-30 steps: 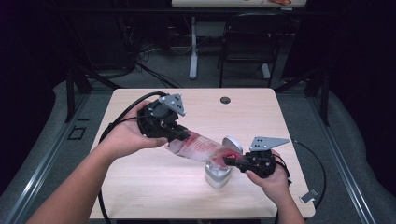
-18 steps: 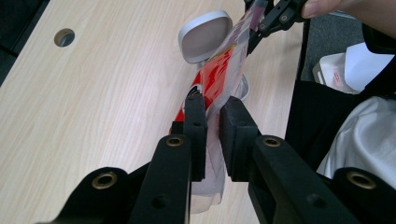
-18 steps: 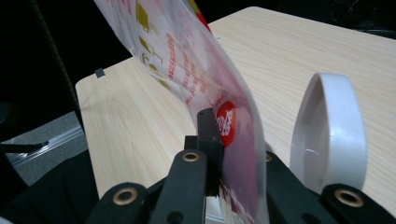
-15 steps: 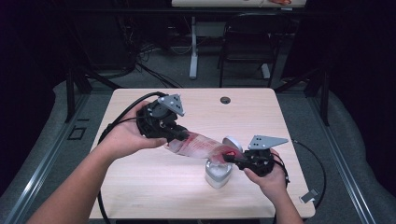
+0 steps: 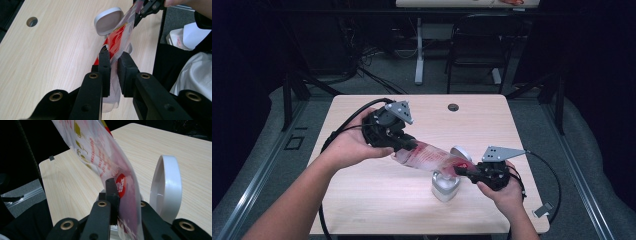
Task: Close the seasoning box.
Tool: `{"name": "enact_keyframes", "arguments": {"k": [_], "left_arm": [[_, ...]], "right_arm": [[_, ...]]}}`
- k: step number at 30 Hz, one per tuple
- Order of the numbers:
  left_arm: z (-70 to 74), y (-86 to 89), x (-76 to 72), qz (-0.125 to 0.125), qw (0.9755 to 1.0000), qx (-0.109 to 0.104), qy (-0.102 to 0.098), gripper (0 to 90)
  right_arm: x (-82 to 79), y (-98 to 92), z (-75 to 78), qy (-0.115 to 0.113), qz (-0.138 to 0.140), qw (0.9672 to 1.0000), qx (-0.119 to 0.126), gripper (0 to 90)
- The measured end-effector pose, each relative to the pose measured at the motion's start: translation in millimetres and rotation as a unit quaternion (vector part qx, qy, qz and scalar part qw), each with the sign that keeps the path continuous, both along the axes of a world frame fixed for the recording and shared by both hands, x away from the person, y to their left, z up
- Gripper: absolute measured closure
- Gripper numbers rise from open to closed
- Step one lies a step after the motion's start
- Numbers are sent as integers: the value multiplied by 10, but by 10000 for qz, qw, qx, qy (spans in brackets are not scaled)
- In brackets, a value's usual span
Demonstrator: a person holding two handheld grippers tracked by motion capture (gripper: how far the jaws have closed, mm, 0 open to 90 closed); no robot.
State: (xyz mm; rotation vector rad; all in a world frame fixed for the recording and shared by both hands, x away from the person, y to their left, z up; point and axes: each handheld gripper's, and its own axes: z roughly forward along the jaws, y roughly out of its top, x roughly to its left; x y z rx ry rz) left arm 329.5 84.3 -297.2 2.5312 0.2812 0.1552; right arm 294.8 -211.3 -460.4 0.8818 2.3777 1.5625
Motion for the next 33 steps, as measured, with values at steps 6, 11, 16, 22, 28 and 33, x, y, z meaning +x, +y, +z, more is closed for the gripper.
{"name": "enact_keyframes", "arguments": {"k": [6,11,16,22,28,33], "left_arm": [[29,-63,-5,-41,10000,17,-39,817],[29,-85,2,-38,10000,14,-29,817],[21,-89,-3,-40,10000,49,-51,818],[23,-72,-8,-24,10000,11,-32,818],[15,-83,-7,-37,10000,20,-23,817],[16,-79,-3,-40,10000,10,-28,818]], "right_arm": [[-5,-20,-13,40,3,10000,-19,890],[8,-20,-34,92,26,10000,-26,890],[25,-4,-59,145,58,9999,-58,889],[24,6,-48,123,77,9999,-51,890],[19,-16,-34,101,57,9999,-102,890],[11,-24,-20,81,52,9999,-113,890]]}}
